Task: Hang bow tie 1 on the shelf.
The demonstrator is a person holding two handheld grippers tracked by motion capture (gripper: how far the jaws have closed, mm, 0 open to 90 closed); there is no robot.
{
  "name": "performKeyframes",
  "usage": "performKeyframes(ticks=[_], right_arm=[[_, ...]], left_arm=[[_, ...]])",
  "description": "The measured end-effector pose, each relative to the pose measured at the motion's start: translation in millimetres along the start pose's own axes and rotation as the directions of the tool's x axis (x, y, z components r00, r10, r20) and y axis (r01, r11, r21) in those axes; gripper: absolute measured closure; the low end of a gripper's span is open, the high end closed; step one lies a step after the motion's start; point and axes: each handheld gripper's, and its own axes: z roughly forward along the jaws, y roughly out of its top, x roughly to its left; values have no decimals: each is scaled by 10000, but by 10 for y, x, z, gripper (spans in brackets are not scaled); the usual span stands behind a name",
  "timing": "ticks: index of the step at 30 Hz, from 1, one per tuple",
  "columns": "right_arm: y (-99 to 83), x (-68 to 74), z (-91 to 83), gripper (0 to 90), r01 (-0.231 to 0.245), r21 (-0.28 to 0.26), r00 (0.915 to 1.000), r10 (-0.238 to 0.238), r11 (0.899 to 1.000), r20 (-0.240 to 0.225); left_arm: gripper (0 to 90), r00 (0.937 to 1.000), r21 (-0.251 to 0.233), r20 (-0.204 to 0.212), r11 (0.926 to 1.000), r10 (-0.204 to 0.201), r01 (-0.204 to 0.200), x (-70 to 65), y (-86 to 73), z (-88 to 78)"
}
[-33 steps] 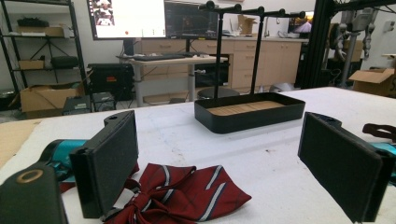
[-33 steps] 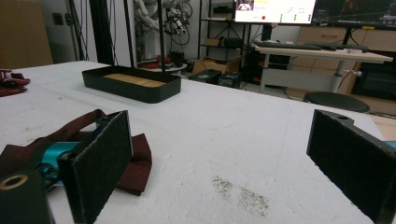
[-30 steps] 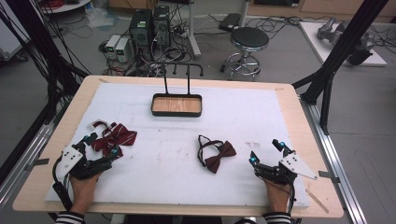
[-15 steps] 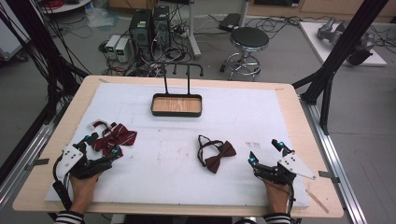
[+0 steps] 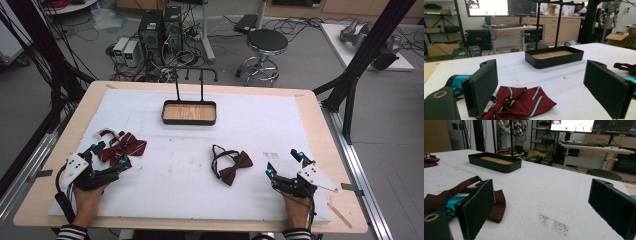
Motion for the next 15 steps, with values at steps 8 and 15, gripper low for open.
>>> performKeyframes(ticks=[8, 15], right_arm=[[-1, 1, -1, 60, -14, 14, 10000, 14, 10000, 2], [0, -4, 3, 61, -21, 3, 10000, 21, 10000, 24]], left_arm=[[127, 10000, 794, -4, 9968, 74, -73, 117, 152, 13], [127, 9995, 1756, 319, 9845, -61, 4, 255, 316, 102]])
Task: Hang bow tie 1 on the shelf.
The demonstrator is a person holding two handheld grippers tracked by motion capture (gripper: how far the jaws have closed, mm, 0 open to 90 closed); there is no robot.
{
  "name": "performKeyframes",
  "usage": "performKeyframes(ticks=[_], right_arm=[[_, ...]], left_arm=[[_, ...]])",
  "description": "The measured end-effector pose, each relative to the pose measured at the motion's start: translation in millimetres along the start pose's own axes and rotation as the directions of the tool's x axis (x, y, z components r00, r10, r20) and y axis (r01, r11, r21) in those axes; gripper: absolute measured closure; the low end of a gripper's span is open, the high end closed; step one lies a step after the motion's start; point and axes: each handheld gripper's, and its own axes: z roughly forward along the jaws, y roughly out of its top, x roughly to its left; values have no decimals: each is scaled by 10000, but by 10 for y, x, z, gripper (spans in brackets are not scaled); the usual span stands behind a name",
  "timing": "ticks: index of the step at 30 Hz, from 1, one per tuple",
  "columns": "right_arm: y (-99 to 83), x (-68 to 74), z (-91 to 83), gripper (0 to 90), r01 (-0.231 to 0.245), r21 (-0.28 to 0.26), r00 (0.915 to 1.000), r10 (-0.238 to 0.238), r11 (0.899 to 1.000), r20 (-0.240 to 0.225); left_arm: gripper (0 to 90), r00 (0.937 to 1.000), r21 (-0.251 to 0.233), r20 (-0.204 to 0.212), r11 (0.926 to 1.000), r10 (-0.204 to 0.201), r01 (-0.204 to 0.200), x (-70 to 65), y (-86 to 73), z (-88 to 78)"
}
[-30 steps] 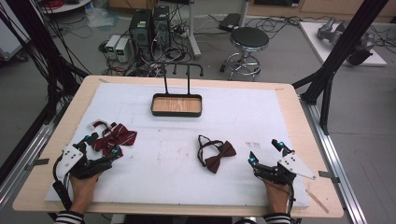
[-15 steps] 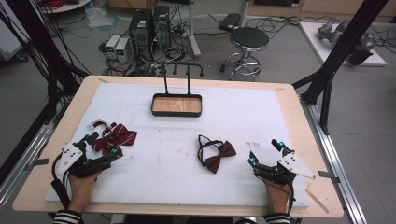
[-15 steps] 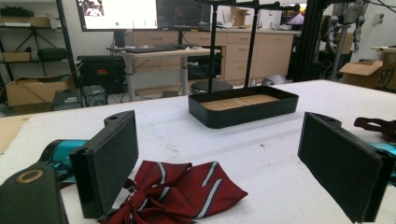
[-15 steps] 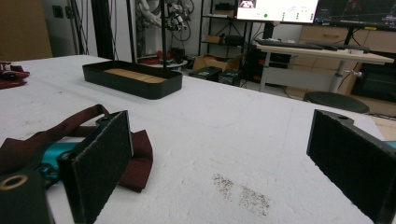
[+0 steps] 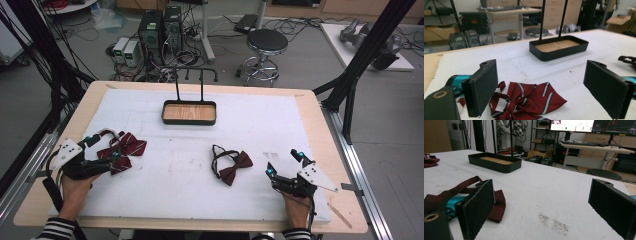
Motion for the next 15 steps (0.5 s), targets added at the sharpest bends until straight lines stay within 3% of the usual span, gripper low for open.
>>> performKeyframes(ticks=[7, 11, 12, 13, 15], right_arm=[[0, -3, -2, 60, -53, 7, 10000, 53, 10000, -5], [0, -2, -4, 60, -101, 26, 9999, 101, 9999, -4], [-1, -1, -5, 60, -123, 31, 9999, 123, 9999, -7], [-1, -5, -3, 60, -81, 7, 10000, 81, 10000, 1], [-1, -5, -3, 60, -85, -1, 10000, 85, 10000, 2]], left_arm=[[132, 9998, 1242, 216, 9922, 35, -61, 91, 99, 107], [142, 9991, 1898, 353, 9814, 235, -298, 120, 149, 171], [146, 9987, 2178, 406, 9752, 311, -392, 127, 175, 203], [146, 9987, 2178, 406, 9752, 311, -392, 127, 175, 203], [146, 9978, 2494, 563, 9672, 343, -473, 143, 202, 233]])
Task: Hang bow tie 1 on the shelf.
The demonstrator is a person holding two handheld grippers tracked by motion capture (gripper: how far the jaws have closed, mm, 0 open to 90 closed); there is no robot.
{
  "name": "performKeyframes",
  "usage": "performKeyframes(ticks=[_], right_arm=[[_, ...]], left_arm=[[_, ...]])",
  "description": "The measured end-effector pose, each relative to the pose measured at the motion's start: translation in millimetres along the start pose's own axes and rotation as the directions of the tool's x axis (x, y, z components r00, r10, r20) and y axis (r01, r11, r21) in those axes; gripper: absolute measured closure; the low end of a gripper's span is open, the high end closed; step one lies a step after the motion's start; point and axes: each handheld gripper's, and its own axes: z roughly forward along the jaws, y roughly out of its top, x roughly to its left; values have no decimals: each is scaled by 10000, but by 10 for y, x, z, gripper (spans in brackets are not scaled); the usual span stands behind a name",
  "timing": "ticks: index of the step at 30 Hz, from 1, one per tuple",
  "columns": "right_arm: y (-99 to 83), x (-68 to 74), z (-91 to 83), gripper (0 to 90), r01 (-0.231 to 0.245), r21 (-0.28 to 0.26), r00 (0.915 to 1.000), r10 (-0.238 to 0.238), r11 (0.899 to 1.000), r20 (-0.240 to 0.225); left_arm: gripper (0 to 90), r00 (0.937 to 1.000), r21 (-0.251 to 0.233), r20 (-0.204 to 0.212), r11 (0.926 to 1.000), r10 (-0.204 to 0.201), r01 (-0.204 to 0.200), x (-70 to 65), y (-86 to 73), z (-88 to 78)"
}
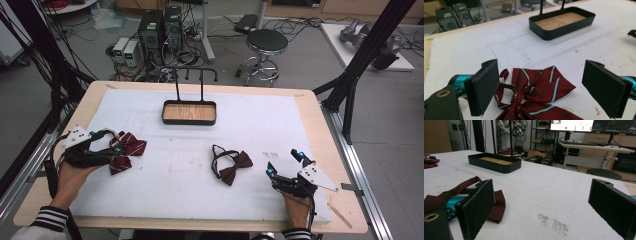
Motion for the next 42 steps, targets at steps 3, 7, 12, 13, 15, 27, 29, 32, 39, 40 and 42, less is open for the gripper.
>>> performKeyframes(ticks=[3, 7, 12, 13, 15, 27, 29, 32, 39, 40, 42], right_arm=[[0, -1, 0, 60, 3, 5, 10000, -3, 10000, 16], [0, -1, 0, 60, -24, -2, 10000, 24, 10000, 8], [-1, -1, 0, 60, -39, -9, 10000, 39, 10000, -2], [-1, -1, 0, 60, -39, -9, 10000, 39, 10000, -2], [0, -2, -1, 60, -54, -16, 10000, 54, 10000, 15], [-2, -6, -4, 60, -85, -31, 10000, 85, 10000, 43], [-2, -7, -4, 60, -113, -48, 9999, 114, 9999, 36], [-2, -7, -4, 61, -112, -46, 9999, 112, 9999, 39], [-2, -10, -4, 60, -120, -62, 9999, 120, 9999, 42], [-2, -10, -4, 60, -145, -66, 9999, 146, 9999, 48], [-2, -10, -4, 60, -144, -65, 9999, 145, 9999, 46]], left_arm=[[187, 9997, 652, 247, 9979, 25, -41, 37, 32, 36], [194, 9995, 1620, 308, 9866, 123, -171, 70, 66, 99], [196, 9983, 2117, 550, 9769, 173, -286, 133, 84, 151], [196, 9985, 2200, 535, 9752, 144, -258, 144, 84, 163], [209, 9985, 2341, 539, 9720, 87, -211, 166, 82, 186], [278, 9980, 4080, 580, 9117, 267, -481, 213, 122, 360], [294, 9977, 4333, 595, 8996, 324, -551, 220, 148, 385], [307, 9973, 4737, 648, 8786, 335, -603, 241, 181, 420], [339, 9978, 5190, 660, 8537, 100, -429, 310, 228, 502], [341, 9978, 5206, 664, 8528, 83, -417, 318, 239, 508], [349, 9972, 5238, 742, 8508, 40, -424, 321, 251, 519]])
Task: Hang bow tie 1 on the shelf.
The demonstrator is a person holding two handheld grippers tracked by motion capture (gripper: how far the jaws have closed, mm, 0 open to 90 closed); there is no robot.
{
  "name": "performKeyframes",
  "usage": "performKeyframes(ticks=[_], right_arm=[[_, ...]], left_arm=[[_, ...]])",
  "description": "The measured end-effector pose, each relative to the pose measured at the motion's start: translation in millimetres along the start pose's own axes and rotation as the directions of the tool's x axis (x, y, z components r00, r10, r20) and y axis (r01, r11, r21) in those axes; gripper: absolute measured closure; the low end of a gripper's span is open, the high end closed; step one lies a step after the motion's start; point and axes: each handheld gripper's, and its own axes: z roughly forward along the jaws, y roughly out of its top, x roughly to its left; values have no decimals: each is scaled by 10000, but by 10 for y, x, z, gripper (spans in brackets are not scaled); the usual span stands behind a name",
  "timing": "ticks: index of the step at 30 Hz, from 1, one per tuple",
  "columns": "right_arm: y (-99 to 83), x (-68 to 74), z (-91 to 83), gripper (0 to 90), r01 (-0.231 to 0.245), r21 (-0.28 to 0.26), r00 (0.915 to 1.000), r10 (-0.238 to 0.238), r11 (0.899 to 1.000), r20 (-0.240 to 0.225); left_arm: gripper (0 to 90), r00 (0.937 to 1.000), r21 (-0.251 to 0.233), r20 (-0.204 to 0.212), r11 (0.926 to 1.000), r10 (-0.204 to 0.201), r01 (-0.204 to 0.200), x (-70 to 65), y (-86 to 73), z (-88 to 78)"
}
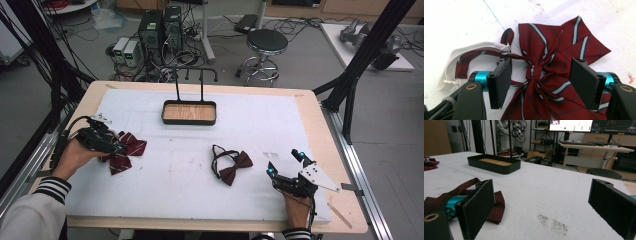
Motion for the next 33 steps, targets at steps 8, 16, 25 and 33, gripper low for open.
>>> performKeyframes(ticks=[8, 16, 25, 33], right_arm=[[0, 1, -1, 60, 6, 3, 10000, -6, 10000, -11], [-1, -1, -3, 61, -29, -19, 10000, 29, 10000, -14], [-1, -1, -3, 60, -30, -17, 10000, 30, 10000, -7], [-1, -4, -3, 60, 0, -27, 10000, 0, 10000, 3]], left_arm=[[376, 9999, 732, 84, 9972, 147, -153, -11, 50, 72], [420, 9998, 1196, 21, 9926, -189, 185, 28, 57, 117], [529, 9996, 1555, -210, 9875, -210, 240, 21, 81, 168], [733, 9988, 1751, -471, 9845, 127, -42, -39, 88, 185]])
